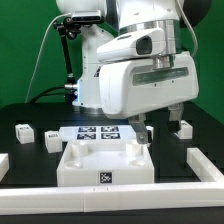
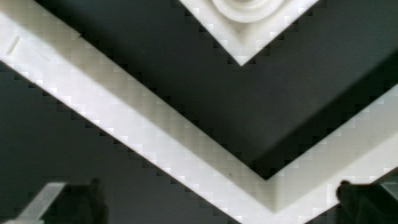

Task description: Assemble one leg

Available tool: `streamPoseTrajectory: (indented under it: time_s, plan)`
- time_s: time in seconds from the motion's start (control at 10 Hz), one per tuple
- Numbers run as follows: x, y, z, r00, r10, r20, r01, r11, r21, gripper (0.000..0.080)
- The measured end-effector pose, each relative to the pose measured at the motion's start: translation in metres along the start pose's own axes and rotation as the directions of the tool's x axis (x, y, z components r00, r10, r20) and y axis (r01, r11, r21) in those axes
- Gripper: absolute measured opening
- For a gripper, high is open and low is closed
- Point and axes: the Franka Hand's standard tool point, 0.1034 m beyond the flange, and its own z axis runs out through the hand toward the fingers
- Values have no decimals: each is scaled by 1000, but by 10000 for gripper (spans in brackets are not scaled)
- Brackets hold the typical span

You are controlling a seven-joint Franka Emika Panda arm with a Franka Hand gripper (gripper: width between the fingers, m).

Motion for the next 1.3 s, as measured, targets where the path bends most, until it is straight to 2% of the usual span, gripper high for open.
streamPoseTrajectory:
  time_s: [0.7, 0.8, 1.0, 1.1, 1.2, 1.3]
  plan:
    - [0, 0, 0, 1000, 0, 1, 0, 1000, 0, 649]
    - [-3, 1, 1, 999, -42, 4, 42, 999, -1, 649]
    - [-19, 8, 3, 980, -196, 20, 196, 981, 11, 649]
    - [-29, 8, 5, 941, -335, 54, 333, 942, 45, 649]
    - [-40, 4, 10, 857, -504, 105, 491, 862, 130, 649]
    - [-40, 6, 7, 849, -517, 111, 503, 854, 130, 649]
